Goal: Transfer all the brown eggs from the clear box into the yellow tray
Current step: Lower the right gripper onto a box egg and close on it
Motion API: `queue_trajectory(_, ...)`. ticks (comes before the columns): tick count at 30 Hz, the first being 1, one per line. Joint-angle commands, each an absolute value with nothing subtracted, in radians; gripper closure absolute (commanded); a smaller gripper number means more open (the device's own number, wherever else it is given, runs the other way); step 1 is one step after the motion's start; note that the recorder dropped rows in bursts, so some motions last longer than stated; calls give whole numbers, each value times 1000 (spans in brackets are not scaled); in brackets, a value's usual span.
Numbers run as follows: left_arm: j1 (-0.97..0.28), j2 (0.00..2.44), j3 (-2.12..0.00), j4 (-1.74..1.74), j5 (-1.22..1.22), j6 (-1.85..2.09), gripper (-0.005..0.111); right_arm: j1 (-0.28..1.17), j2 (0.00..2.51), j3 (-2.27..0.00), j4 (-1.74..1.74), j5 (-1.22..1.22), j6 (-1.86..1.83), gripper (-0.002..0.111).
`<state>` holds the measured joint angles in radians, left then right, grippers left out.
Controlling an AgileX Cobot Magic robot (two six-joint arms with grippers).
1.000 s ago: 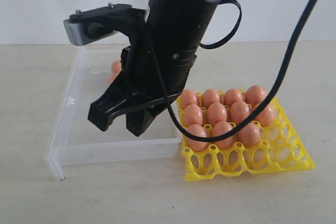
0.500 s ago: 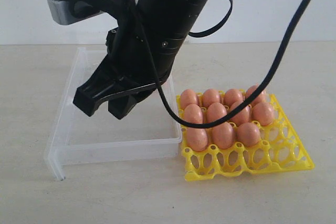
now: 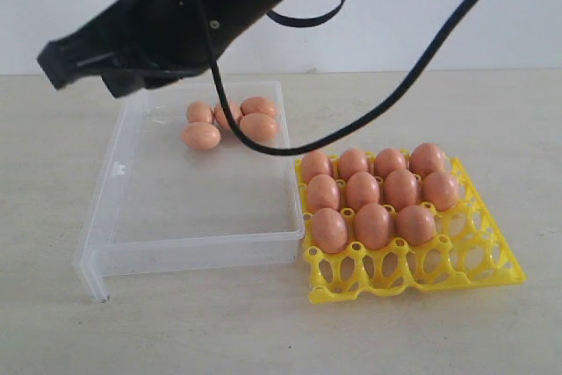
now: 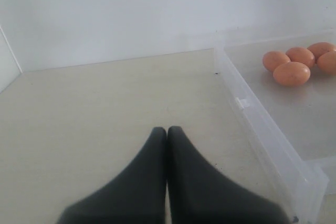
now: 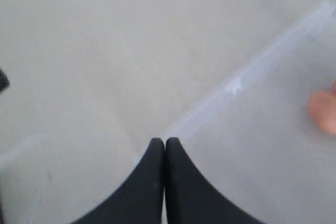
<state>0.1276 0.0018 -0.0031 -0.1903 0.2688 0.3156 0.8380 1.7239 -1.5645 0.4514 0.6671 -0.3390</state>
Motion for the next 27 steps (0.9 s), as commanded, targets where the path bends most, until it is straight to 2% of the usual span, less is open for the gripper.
queue_trajectory(1, 129, 0, 0, -198, 261, 306, 111, 837, 1734, -1575, 482, 447, -402, 109)
queue_trajectory(6, 129, 0, 0, -198, 259, 306, 111, 837, 1802, -1596, 476, 454, -596, 109)
queue_trajectory(13, 129, 0, 0, -198, 259, 306, 111, 837, 1946, -1722, 378, 438, -578, 109)
queue_trajectory(22, 129, 0, 0, -198, 259, 306, 111, 825, 2269, -2047, -346, 749, 32, 109)
queue_trajectory(27, 129, 0, 0, -198, 261, 306, 111, 784, 2352, -2076, -332, 755, -19, 108)
